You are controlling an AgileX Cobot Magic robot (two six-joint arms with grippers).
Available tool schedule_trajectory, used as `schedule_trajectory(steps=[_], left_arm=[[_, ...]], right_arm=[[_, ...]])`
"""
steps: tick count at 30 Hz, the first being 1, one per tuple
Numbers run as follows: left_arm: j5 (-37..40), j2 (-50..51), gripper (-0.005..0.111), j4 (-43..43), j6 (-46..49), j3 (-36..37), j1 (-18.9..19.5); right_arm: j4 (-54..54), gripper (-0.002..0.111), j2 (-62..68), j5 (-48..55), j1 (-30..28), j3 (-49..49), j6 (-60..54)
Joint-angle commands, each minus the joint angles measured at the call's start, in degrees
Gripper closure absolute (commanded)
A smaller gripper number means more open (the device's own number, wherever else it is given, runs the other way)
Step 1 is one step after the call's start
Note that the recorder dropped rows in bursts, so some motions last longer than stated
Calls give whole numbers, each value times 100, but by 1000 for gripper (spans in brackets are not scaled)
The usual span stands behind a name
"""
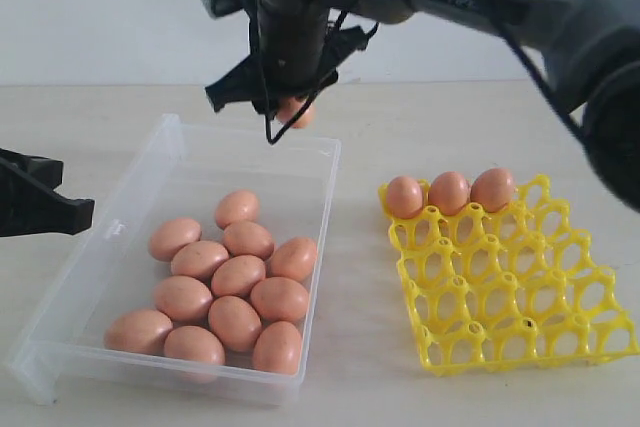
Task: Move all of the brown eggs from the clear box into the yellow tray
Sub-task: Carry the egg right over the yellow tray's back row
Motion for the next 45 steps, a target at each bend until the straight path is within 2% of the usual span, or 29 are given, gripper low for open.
schedule_trajectory(steps=[1,6,8,9,10,11,14,16,17,22,27,31,36,38,45], left_arm=[[184,-50,103,6,-57,31,19],[221,-50,103,6,-57,31,19],[221,-50,103,6,-57,31,19],[221,-50,103,6,-57,31,19],[221,-50,103,6,-57,31,19],[221,-50,103,6,-57,31,19],[194,-50,103,6,-57,31,19],[180,-50,103,6,-57,31,19],[145,-50,103,6,-57,31,19],[131,-50,103,6,-57,31,19],[131,-50,103,6,-57,31,19],[131,-50,103,6,-57,31,19],[131,-50,103,6,-57,31,19],[143,-50,103,6,-57,31,19],[199,-50,103,6,-57,31,19]], right_arm=[[-369,109,-729,-674,126,445,174],[-2305,109,-1910,-1810,556,2028,1807],[-3150,109,-2438,-2212,570,2869,2879],[-3995,109,-2797,-2340,570,3487,3723],[-4693,109,-3041,-2353,570,3926,4462],[-5776,109,-3367,-2357,570,4548,5793],[-8074,109,-3902,-2155,570,5660,8188],[-8364,109,-4208,-1639,570,6307,9319],[-8364,109,-4287,-1353,516,6526,9530],[-8364,109,-4519,-1191,-5,7393,10029],[-8364,109,-4515,-1304,-705,7800,10376],[-8364,109,-4515,-1966,-1310,7764,9730],[-8364,109,-4515,-3226,-1941,7684,8248],[-8364,109,-4515,-3580,-2018,7671,7844],[-8364,109,-4733,-3844,-1975,7314,7620]])
